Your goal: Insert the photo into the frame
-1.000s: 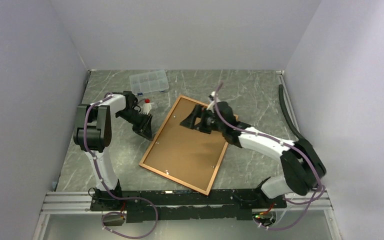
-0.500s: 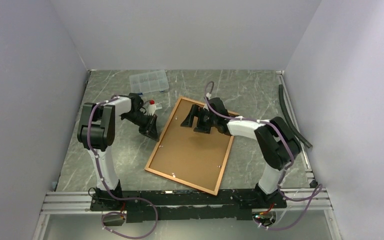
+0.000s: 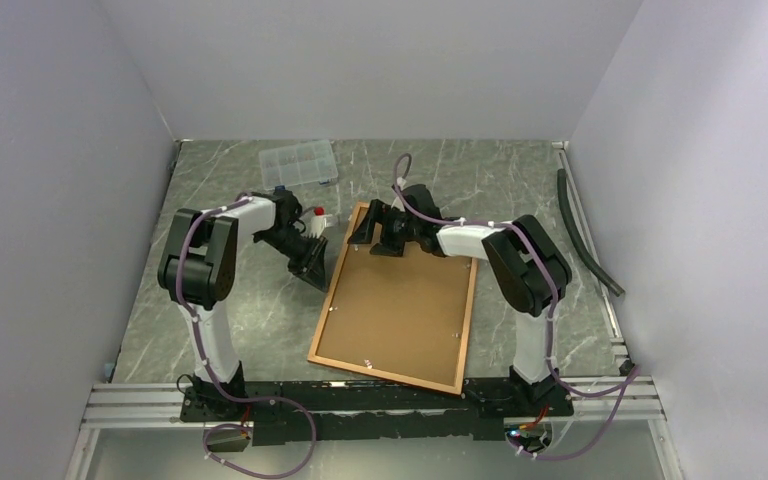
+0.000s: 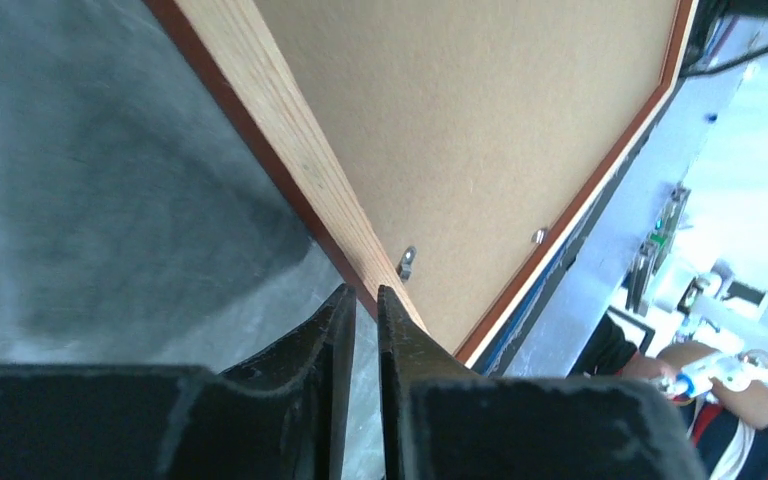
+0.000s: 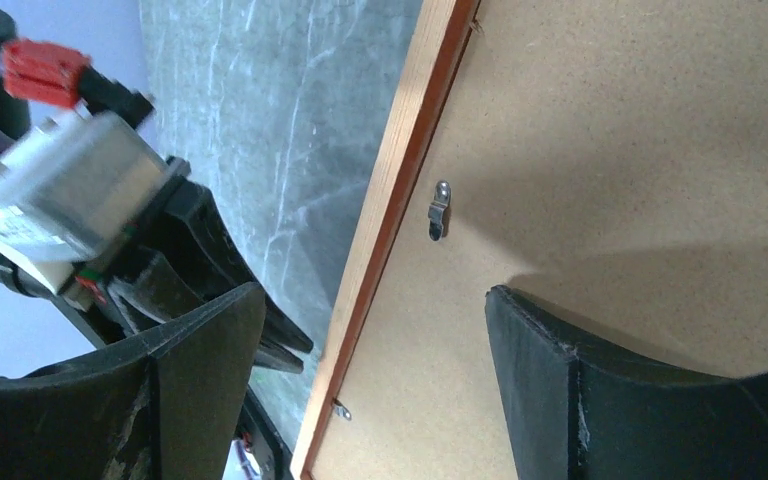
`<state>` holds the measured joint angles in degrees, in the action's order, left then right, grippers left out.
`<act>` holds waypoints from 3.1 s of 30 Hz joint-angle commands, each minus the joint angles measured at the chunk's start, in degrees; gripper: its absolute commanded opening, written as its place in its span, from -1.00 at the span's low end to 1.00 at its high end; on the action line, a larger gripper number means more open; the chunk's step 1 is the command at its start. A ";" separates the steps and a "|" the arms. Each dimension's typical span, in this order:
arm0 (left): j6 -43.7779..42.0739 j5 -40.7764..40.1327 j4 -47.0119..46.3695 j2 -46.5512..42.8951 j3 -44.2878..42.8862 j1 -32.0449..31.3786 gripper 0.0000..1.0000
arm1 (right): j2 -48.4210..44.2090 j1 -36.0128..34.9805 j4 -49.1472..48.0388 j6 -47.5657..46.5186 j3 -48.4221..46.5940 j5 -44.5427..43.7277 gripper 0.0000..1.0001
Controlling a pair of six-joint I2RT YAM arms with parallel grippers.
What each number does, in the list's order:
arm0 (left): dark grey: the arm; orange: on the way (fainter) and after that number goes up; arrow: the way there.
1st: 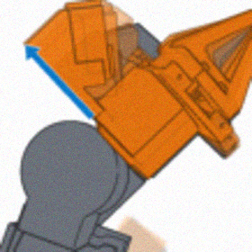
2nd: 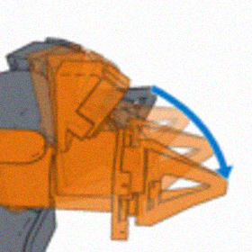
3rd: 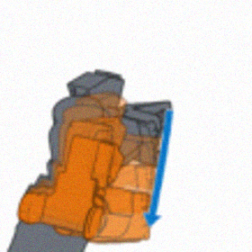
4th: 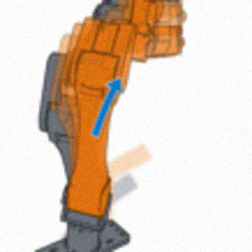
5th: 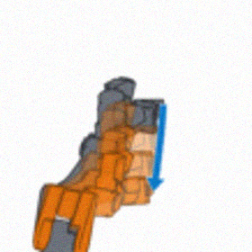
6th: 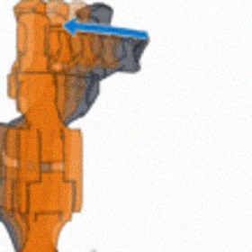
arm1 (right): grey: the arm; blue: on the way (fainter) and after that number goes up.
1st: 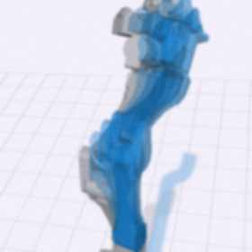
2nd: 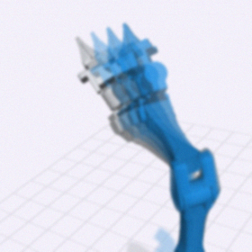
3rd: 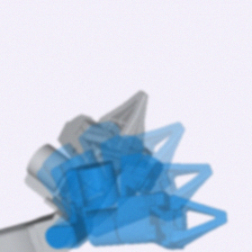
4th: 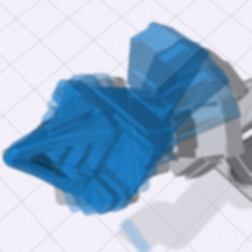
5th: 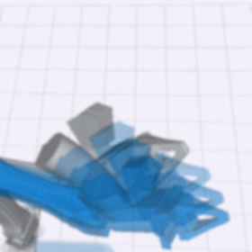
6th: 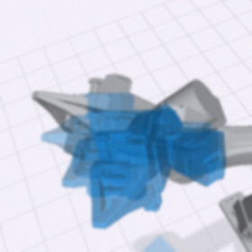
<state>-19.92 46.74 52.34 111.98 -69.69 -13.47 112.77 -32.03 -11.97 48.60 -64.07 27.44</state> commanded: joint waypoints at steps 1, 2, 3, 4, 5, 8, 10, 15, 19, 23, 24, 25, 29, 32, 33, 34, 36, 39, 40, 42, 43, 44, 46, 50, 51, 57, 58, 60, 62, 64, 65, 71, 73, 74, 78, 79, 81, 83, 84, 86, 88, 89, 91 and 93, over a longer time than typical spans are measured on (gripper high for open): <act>7.66 2.80 -5.97 -0.51 -3.93 1.89 -0.55 | 1.66 0.17 -3.22 1.20 -2.53 2.12 0.68; 8.80 4.01 -6.65 0.33 -4.81 2.07 -0.52 | 1.94 0.19 -3.30 1.30 -2.67 2.09 0.68; 9.72 5.27 -7.05 1.35 -5.71 2.13 -0.50 | 2.26 0.21 -3.44 1.30 -2.78 2.16 0.68; 10.52 6.35 -7.31 2.29 -6.78 2.14 -0.49 | 2.60 0.18 -3.56 1.31 -2.93 2.30 0.67; 11.45 7.10 -7.58 3.42 -7.60 2.14 -0.46 | 2.97 0.17 -3.55 1.46 -3.07 2.38 0.67; 12.09 7.67 -7.00 6.71 -10.14 2.12 -0.42 | 3.93 0.21 -3.89 1.90 -3.82 3.03 0.64; 11.50 6.65 -6.79 8.43 -11.03 2.13 -0.42 | 4.35 0.21 -4.36 2.22 -4.08 3.42 0.63; 11.13 7.06 -6.66 10.11 -11.56 2.13 -0.43 | 5.19 0.13 -5.56 2.62 -4.15 4.09 0.60; 10.92 8.05 -6.61 10.45 -11.50 2.05 -0.45 | 5.83 0.12 -6.68 3.07 -3.88 4.63 0.57; 10.26 7.73 -6.37 10.37 -11.09 2.04 -0.45 | 6.16 -0.12 -6.59 2.61 -4.08 4.60 0.54; 10.18 7.53 -6.37 10.31 -11.04 2.05 -0.46 | 6.29 -0.21 -6.37 2.38 -4.27 4.56 0.53; 10.15 7.29 -6.45 10.28 -10.90 2.05 -0.46 | 6.44 -0.34 -6.29 2.38 -4.38 4.56 0.53; 9.84 7.01 -6.29 10.27 -10.67 2.05 -0.48 | 7.09 -0.58 -6.16 2.16 -5.13 4.79 0.51; 9.40 7.00 -6.11 10.14 -10.47 2.05 -0.49 | 7.73 -0.69 -6.63 2.48 -5.48 5.20 0.49; 9.11 7.02 -5.74 10.13 -10.53 1.98 -0.49 | 7.87 -0.74 -6.86 2.73 -5.61 5.32 0.48; 8.71 6.87 -5.30 10.20 -10.70 1.82 -0.50 | 8.03 -0.89 -6.92 2.92 -5.81 5.41 0.47; 8.33 6.70 -4.97 10.27 -10.80 1.61 -0.51 | 8.10 -1.29 -7.15 3.07 -6.05 5.48 0.47; 8.00 6.71 -4.59 10.48 -10.85 1.58 -0.52 | 8.32 -1.99 -6.81 3.09 -6.77 5.52 0.46; 7.90 6.72 -4.49 10.56 -10.82 1.57 -0.52 | 8.45 -2.14 -6.70 3.08 -6.99 5.47 0.46; 7.80 6.74 -4.52 10.54 -10.71 1.53 -0.53 | 8.80 -2.35 -6.79 3.27 -7.16 5.34 0.46; 7.76 6.65 -4.46 10.46 -10.62 1.52 -0.53 | 8.93 -2.41 -6.84 3.40 -7.20 5.27 0.46; 7.69 6.52 -4.44 10.37 -10.57 1.54 -0.53 | 9.10 -2.35 -6.81 3.37 -7.30 5.11 0.46; 7.47 6.39 -4.20 10.20 -10.52 1.48 -0.54 | 9.22 -2.42 -6.74 3.51 -7.29 4.56 0.46; 7.19 6.10 -4.07 9.85 -10.28 1.53 -0.55 | 8.87 -2.41 -7.05 3.81 -6.70 3.03 0.46; 7.11 5.97 -4.08 9.79 -10.22 1.52 -0.55 | 8.79 -2.35 -7.24 3.91 -6.52 2.67 0.45; 6.85 6.02 -3.53 9.62 -10.55 1.66 -0.56 | 7.41 -2.34 -6.46 2.95 -5.99 2.45 0.45; 6.83 5.93 -3.43 9.53 -10.57 1.69 -0.56 | 6.46 -2.28 -5.77 2.24 -5.65 2.05 0.45; 6.78 5.91 -3.34 9.33 -10.56 1.78 -0.56 | 4.35 -2.25 -4.07 0.56 -4.69 0.85 0.45; 6.84 5.70 -3.25 9.16 -10.56 1.76 -0.57 | 2.59 -2.25 -3.02 -0.40 -3.53 -0.62 0.46; 7.02 5.73 -3.57 9.00 -10.51 1.79 -0.57 | 1.62 -2.32 -2.34 -0.95 -2.47 -2.17 0.46; 7.13 5.77 -3.70 8.98 -10.50 1.79 -0.57 | 1.44 -2.38 -2.17 -0.96 -2.25 -2.85 0.46; 7.22 5.32 -3.56 9.00 -10.58 1.78 -0.57 | 3.98 -3.23 -3.13 0.53 -3.45 -3.25 0.48; 7.14 5.10 -3.63 8.87 -10.54 1.79 -0.58 | 4.88 -3.59 -3.18 0.77 -4.30 -3.48 0.48; 7.10 5.11 -3.64 8.87 -10.50 1.76 -0.58 | 5.45 -3.70 -3.41 0.97 -4.72 -3.65 0.48; 7.03 5.13 -3.62 8.99 -10.39 1.79 -0.58 | 6.30 -3.90 -3.35 1.45 -5.75 -4.74 0.47; 7.07 5.13 -3.64 8.91 -10.31 1.83 -0.59 | 6.43 -3.97 -3.30 1.51 -5.94 -5.11 0.47; 7.08 5.13 -3.72 8.87 -10.18 1.78 -0.59 | 6.56 -3.92 -3.41 1.90 -6.21 -5.68 0.46; 7.21 5.48 -3.73 8.71 -9.98 1.79 -0.59 | 6.77 -4.02 -2.25 1.81 -6.97 -6.47 0.45; 7.26 5.68 -3.73 8.69 -9.87 1.79 -0.59 | 6.74 -4.08 -2.16 1.81 -7.00 -6.86 0.45; 7.32 5.83 -3.86 8.48 -9.50 1.79 -0.59 | 6.68 -4.23 -2.12 1.89 -7.05 -7.50 0.44; 7.14 5.66 -3.83 8.28 -9.21 1.79 -0.60 | 6.66 -4.26 -1.79 1.93 -7.29 -8.37 0.44; 6.95 5.53 -3.70 8.25 -9.21 1.79 -0.60 | 6.69 -4.35 -1.44 1.85 -7.41 -8.70 0.43; 6.62 5.40 -3.40 8.17 -9.20 1.74 -0.60 | 6.81 -4.45 -1.41 1.82 -7.88 -8.87 0.43; 6.40 5.42 -3.28 8.01 -9.11 1.78 -0.60 | 7.14 -4.49 -1.22 1.81 -8.47 -9.06 0.43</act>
<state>-11.81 52.64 47.68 122.39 -79.61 -11.60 118.52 -36.34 -14.55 50.70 -70.22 21.30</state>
